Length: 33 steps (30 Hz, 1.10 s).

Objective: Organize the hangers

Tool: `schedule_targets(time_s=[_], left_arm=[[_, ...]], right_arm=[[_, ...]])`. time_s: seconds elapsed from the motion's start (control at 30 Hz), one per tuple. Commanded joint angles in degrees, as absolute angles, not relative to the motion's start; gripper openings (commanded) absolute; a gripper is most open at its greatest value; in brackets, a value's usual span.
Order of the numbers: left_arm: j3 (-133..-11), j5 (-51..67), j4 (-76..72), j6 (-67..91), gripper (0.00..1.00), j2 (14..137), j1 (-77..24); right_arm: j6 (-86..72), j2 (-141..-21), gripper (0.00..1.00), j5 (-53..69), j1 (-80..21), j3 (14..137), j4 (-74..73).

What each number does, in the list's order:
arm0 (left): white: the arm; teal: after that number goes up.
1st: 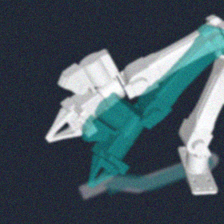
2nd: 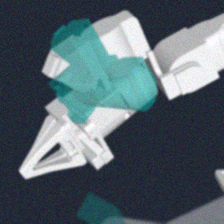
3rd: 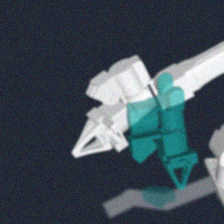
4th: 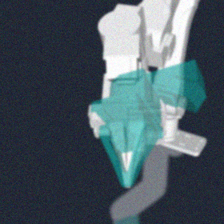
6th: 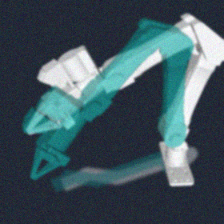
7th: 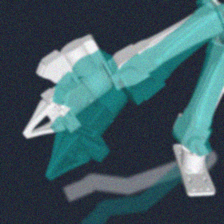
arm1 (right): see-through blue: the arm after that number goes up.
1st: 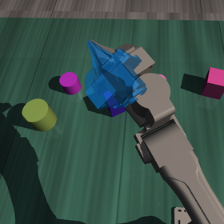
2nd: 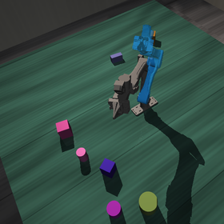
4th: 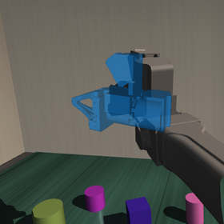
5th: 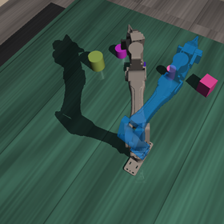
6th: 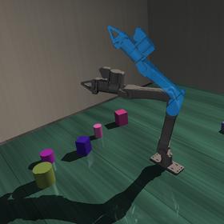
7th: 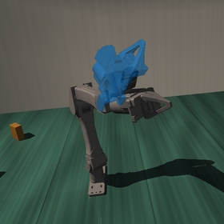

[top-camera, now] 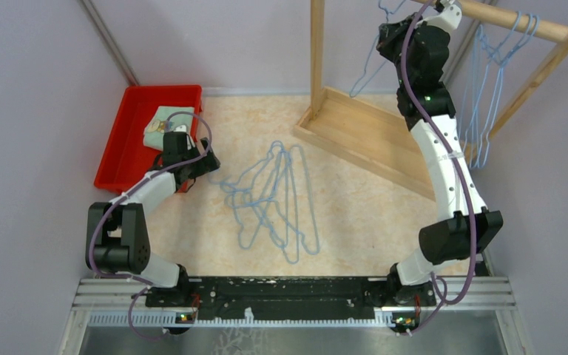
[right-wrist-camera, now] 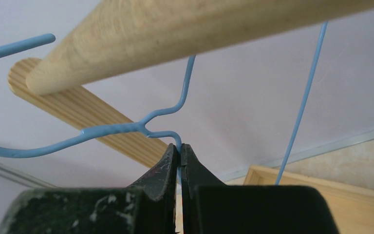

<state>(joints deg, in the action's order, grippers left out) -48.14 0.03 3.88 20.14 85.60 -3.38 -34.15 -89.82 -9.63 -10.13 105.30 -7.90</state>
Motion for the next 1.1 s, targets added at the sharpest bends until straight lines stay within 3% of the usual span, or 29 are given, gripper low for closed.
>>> schedule_targets(time_s=[0.0, 1.07], left_arm=[[-46.90, -1.29, 4.03, 19.85, 1.00, 84.87, -2.97], [-47.48, -0.78, 4.96, 19.29, 1.00, 85.44, -2.59]], right_arm=[[-36.29, -91.36, 0.00, -11.08, -9.05, 111.06, -2.89], [-40.54, -87.96, 0.00, -12.63, -1.22, 100.83, -9.02]])
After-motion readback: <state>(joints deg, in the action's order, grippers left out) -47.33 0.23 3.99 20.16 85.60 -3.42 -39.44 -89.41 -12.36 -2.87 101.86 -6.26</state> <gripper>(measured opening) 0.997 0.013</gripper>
